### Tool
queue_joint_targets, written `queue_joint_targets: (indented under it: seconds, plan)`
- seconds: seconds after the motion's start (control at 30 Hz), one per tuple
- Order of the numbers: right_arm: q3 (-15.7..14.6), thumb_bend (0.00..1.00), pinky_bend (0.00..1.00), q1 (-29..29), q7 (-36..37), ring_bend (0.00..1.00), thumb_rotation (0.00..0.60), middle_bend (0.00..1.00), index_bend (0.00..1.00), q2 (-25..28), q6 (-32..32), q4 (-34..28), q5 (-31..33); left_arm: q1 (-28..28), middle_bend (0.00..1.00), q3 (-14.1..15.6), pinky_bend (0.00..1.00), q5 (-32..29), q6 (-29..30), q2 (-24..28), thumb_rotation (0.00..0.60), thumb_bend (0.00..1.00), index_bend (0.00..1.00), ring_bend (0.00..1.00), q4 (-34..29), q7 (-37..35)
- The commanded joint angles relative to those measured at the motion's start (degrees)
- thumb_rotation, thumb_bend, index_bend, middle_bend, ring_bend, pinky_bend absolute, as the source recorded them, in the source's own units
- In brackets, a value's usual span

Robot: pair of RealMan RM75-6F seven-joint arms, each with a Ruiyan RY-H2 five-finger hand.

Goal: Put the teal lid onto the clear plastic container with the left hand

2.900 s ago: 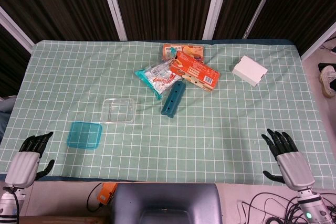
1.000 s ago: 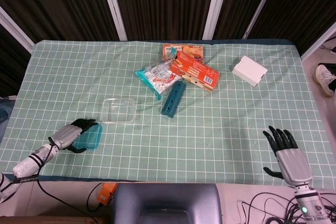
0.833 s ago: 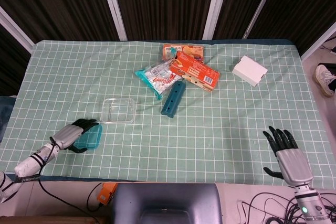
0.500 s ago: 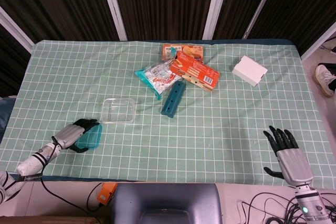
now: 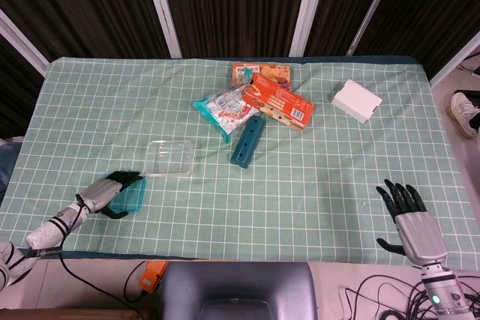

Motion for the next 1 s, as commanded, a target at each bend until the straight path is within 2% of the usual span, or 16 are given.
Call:
queue_joint_targets:
  seconds: [0.03, 0.17, 0.33, 0.53, 1.0]
  plan:
    - [0.01, 0.16, 0.0, 0.01, 0.04, 0.0, 0.6, 0.0, 0.0, -0.03, -0.04, 0.06, 0.05, -0.1, 0.0, 0.19, 0.0, -0.03, -0.11, -0.18, 0.6, 0.22, 0.0, 0.0, 0.41, -0.37]
    - [0.02, 0.16, 0.0, 0.05, -0.03, 0.0, 0.6, 0.0, 0.0, -0.04, -0.12, 0.02, 0.11, -0.35, 0.0, 0.42, 0.06, -0.04, -0.25, -0.14, 0.6, 0.22, 0.0, 0.02, 0.66, -1.25]
    - [-0.01, 0.16, 0.0, 0.06, -0.13, 0.0, 0.6, 0.0, 0.0, -0.12, -0.14, 0.03, 0.12, -0.78, 0.03, 0.87, 0.26, -0.06, -0.92, 0.09, 0.6, 0.22, 0.0, 0.18, 0.69, -2.95]
    - [-0.05, 0.16, 0.0, 0.11, -0.34, 0.0, 0.6, 0.0, 0.0, -0.17, -0.25, -0.03, 0.13, -1.24, 0.09, 1.41, 0.41, -0.09, -1.94, 0.6, 0.6, 0.23, 0.0, 0.34, 0.09, -3.39]
    - [-0.21, 0.16, 0.0, 0.08, -0.33, 0.0, 0.6, 0.0, 0.0, -0.19, -0.22, -0.05, -0.07, -0.38, 0.17, 0.86, 0.61, -1.26, -0.53, 1.78, 0.6, 0.25, 0.0, 0.58, -1.41, -1.76]
